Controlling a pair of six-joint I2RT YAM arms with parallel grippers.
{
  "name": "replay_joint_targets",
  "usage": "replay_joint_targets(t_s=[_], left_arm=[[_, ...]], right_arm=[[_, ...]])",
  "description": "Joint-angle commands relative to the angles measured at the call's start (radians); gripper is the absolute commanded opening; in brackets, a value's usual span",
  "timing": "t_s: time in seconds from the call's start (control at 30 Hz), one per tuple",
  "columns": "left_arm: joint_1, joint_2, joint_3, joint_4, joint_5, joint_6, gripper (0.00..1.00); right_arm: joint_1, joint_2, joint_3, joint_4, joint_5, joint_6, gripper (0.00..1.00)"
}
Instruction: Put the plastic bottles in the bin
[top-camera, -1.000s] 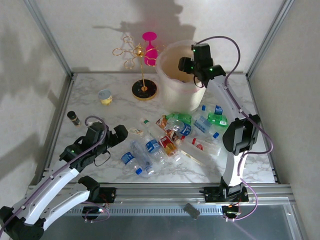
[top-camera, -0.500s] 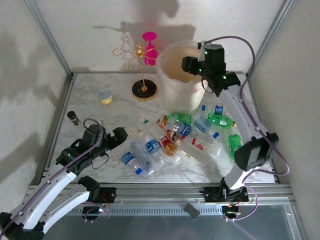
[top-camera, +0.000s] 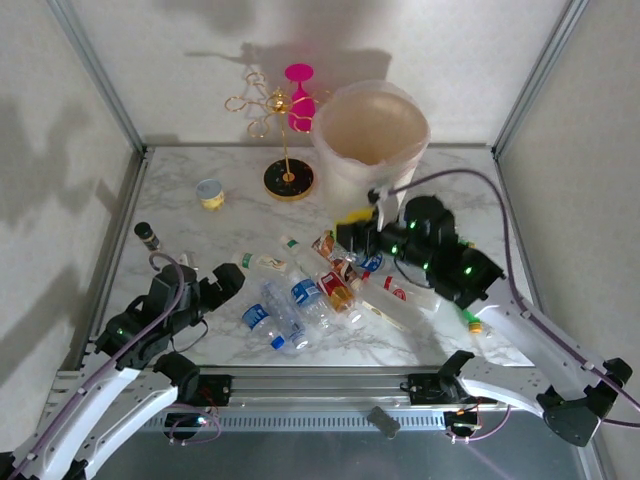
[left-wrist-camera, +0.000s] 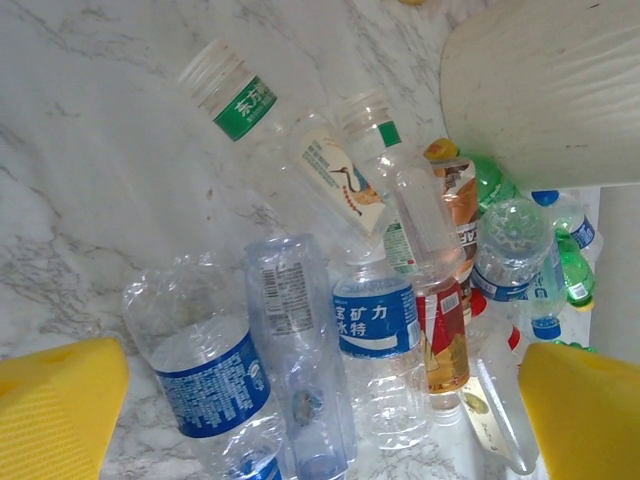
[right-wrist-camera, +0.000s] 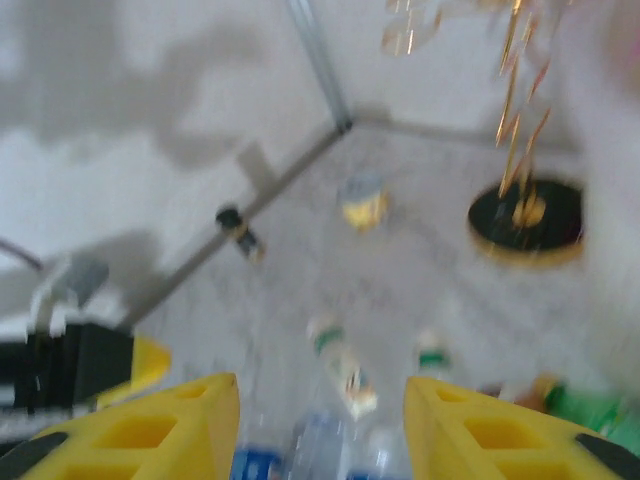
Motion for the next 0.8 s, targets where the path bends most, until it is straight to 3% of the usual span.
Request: replay_joint_targets(t_s=[0.0,0.27,0.47,0.6,0.77], left_arm=[[0.009,-0.034,-0.055,-0.023,0.012,-0.045,0.99],[0.009,-0.039,-0.169,0.069,0.106,-0.088,0.99],[0.009,-0.034,-0.228,0.117,0.139,-0.102,0.99],[0.009,-0.023,-0.245,0.159,0.152,-0.109,1.00],[0.008,0.033,-0.279,0.245,0.200,-0.159,1.00]], right_arm=[[0.026,-0.054,-0.164,0.040,0.041,0.112,0.45],[0.010,-0.190,-0.465,0.213,-0.004,0.257,0.42],[-0.193,-0.296,-0.674,0.365,-0.217,0.391,0.40],[-0.270,-0.346,-0.715,0.369,-0.289,0.409,0.39],[-0.300,-0.357,-0.682,0.256,-0.233,0.374,0.33]])
